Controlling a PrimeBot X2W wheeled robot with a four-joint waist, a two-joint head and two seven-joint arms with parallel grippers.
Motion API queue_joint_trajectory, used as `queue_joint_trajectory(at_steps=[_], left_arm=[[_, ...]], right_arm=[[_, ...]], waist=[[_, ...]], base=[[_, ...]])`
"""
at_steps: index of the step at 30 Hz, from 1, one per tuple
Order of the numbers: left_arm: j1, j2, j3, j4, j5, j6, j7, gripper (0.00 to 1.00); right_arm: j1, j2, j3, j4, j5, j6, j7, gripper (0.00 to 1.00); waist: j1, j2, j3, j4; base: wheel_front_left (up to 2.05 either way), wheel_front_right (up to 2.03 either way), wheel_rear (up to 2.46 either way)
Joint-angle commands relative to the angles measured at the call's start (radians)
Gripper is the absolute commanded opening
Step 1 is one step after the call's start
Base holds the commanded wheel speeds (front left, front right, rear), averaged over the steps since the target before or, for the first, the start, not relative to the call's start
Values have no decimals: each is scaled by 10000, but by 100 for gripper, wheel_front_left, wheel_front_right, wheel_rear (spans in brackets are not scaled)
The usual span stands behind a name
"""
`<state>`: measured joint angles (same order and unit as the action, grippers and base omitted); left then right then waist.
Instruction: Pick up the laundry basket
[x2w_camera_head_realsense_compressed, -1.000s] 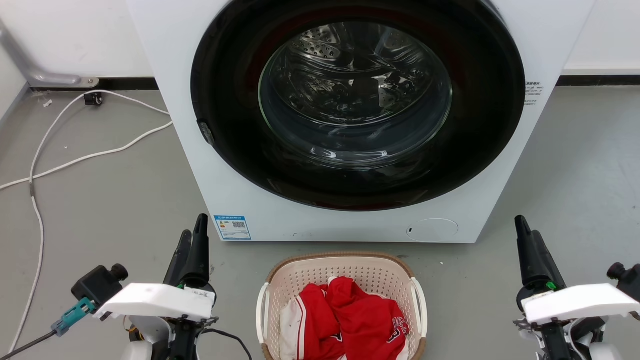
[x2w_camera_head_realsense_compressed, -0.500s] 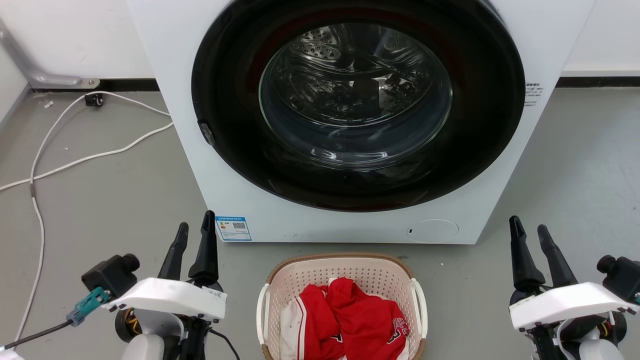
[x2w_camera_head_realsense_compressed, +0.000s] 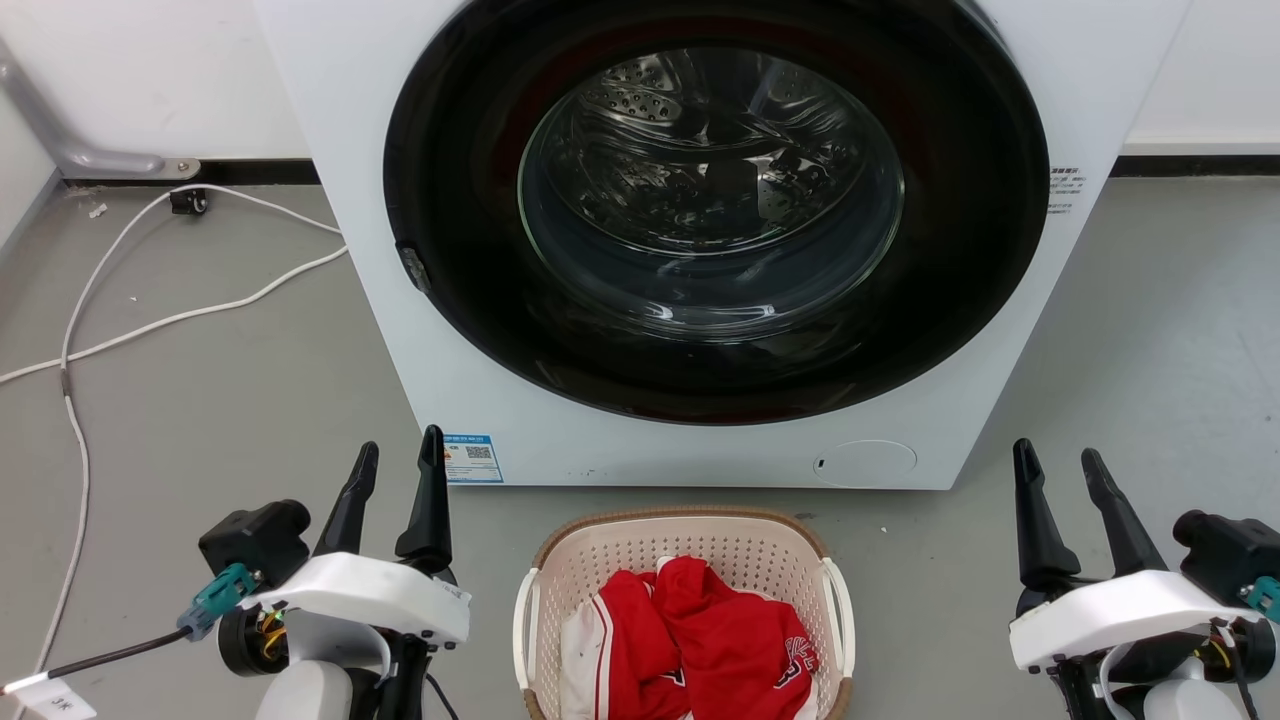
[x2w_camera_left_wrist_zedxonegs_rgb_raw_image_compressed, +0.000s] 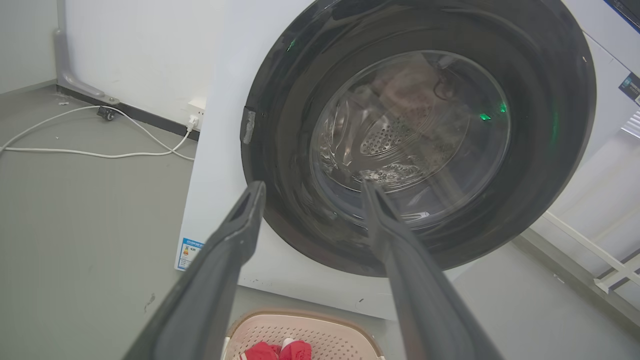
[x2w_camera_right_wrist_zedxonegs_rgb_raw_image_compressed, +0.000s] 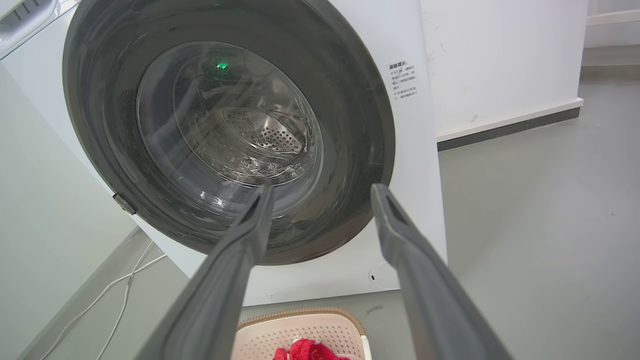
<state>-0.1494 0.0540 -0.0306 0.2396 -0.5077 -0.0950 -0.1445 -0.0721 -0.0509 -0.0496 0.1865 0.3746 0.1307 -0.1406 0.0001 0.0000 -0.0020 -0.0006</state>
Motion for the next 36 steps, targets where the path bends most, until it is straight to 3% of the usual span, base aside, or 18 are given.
queue_joint_trajectory(at_steps=[1, 36], left_arm=[[-280, 72, -52, -16, 351, 58, -114, 100], [-672, 227, -198, 876, 3355, 567, -868, 100]], right_arm=[[-130, 3, 20, -77, -389, -1, -84, 100], [-30, 9, 141, -62, -3553, -1, -486, 100]], waist=[[0, 0, -2, 1], [-1, 0, -23, 16]], base=[[0, 0, 0], [0, 0, 0]])
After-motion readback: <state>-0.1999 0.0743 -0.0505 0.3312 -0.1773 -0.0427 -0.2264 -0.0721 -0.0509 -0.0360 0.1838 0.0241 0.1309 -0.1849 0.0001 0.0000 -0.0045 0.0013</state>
